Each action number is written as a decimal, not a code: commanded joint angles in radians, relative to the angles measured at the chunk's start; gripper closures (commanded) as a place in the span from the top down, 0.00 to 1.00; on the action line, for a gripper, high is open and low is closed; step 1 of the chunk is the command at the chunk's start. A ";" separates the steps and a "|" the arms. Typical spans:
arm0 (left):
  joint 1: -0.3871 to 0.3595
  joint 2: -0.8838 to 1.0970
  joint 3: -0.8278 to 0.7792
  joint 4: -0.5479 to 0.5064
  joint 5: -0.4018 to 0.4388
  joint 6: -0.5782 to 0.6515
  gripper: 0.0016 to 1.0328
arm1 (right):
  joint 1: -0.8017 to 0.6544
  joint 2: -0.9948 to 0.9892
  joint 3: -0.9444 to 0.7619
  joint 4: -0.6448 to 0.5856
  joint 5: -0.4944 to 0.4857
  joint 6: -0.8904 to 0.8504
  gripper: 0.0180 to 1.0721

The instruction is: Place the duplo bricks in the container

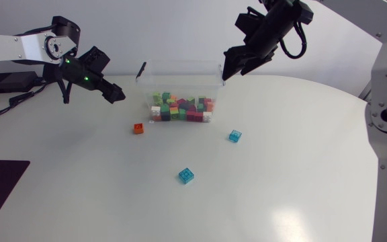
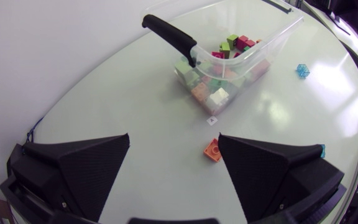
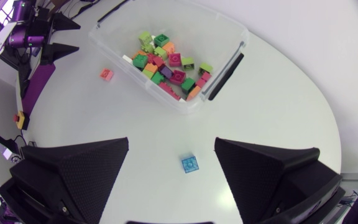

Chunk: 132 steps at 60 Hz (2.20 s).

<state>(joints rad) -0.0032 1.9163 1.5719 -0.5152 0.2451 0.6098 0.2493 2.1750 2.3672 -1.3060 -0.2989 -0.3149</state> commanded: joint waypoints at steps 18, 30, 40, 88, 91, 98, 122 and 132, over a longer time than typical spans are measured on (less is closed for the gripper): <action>-0.017 0.095 -0.019 -0.005 -0.004 0.148 0.96 | -0.002 -0.124 -0.382 0.192 0.024 -0.062 0.95; -0.034 0.147 -0.030 -0.003 0.010 0.266 0.96 | -0.007 -0.133 -0.496 0.260 0.024 -0.099 0.95; -0.034 0.167 -0.027 -0.017 0.082 0.358 0.96 | -0.007 -0.130 -0.551 0.294 0.024 -0.130 0.95; -0.046 0.392 0.204 -0.192 0.120 0.544 0.94 | -0.021 -0.080 -0.615 0.358 0.015 -0.193 0.95; -0.047 0.395 0.204 -0.204 0.120 0.553 0.93 | -0.024 -0.075 -0.615 0.363 0.015 -0.193 0.95; -0.050 0.414 0.206 -0.230 0.122 0.574 0.92 | -0.027 -0.066 -0.611 0.364 0.014 -0.199 0.95; -0.049 0.441 0.235 -0.259 0.155 0.579 0.26 | -0.033 -0.060 -0.642 0.399 0.012 -0.210 0.95; -0.044 0.441 0.264 -0.373 0.181 0.614 0.21 | -0.039 -0.052 -0.671 0.439 0.012 -0.220 0.95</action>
<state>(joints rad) -0.0551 2.3257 1.7947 -0.8295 0.4065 1.1721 0.2207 2.0842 1.7325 -0.8806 -0.2848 -0.5037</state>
